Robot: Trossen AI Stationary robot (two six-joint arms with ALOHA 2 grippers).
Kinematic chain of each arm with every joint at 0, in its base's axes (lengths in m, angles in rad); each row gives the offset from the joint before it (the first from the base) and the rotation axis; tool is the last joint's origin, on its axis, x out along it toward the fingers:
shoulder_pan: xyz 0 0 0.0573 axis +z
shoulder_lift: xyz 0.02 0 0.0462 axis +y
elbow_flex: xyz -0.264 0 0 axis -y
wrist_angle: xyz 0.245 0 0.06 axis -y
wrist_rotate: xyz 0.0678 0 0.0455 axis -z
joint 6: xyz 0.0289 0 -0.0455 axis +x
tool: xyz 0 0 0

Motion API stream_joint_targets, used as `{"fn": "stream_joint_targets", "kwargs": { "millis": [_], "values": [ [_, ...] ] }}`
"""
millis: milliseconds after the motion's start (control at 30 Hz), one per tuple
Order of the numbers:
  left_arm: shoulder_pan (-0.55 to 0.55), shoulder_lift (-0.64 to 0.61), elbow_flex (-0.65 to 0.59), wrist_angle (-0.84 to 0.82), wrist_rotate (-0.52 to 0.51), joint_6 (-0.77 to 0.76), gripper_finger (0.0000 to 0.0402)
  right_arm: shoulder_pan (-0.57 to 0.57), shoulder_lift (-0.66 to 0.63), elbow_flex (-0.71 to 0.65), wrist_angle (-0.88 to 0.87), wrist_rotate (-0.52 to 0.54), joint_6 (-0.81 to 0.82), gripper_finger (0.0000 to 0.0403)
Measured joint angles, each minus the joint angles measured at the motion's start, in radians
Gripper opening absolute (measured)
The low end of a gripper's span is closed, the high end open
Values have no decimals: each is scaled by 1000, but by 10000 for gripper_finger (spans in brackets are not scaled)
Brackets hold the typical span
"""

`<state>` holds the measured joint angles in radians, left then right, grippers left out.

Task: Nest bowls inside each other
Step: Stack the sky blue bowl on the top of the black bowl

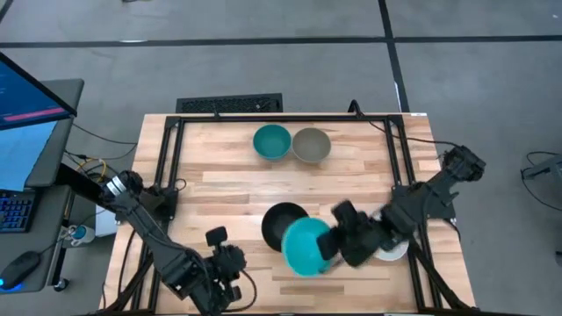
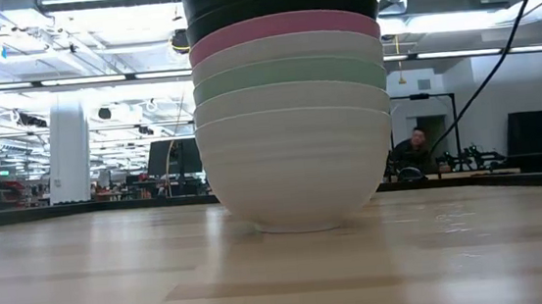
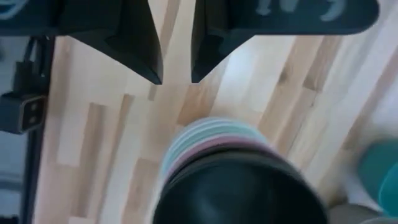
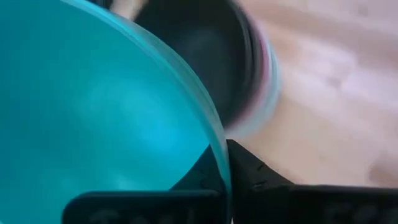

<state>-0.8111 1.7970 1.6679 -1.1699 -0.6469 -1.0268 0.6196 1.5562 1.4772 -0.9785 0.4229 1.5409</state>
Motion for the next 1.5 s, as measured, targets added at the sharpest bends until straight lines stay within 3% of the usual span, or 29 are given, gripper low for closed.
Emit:
{"fn": "stream_joint_targets", "kwargs": {
  "millis": [300, 400, 500, 667, 867, 1000, 1267, 1400, 1500],
  "values": [
    [-5, -222, -298, 131, -174, -180, 58, -229, 2, 14, 51, -156, -256, 44],
    [40, -361, -392, 137, -221, -184, 58, -256, 2, 14, 49, -185, -278, 49],
    [129, -511, -486, 172, -199, -90, 58, -264, 2, 14, 43, -219, -293, 50],
    [382, -732, -625, 386, 3, 234, 58, -274, 67, 12, 39, -270, -294, 54],
    [749, -817, -694, 560, 416, 619, 58, -309, 136, 13, 143, -303, -286, 96],
    [928, -769, -696, 544, 635, 875, 58, -330, 131, 14, 185, -264, -258, 140],
    [1181, -620, -638, 547, 888, 1339, 58, -352, 116, 15, 172, -177, -167, 226],
    [1288, -518, -567, 524, 1025, 1450, 58, -353, 116, 15, 175, -183, -142, 253],
    [1337, -440, -492, 497, 1038, 1509, 51, -353, 110, 14, 174, -183, -141, 259]
  ]
}}
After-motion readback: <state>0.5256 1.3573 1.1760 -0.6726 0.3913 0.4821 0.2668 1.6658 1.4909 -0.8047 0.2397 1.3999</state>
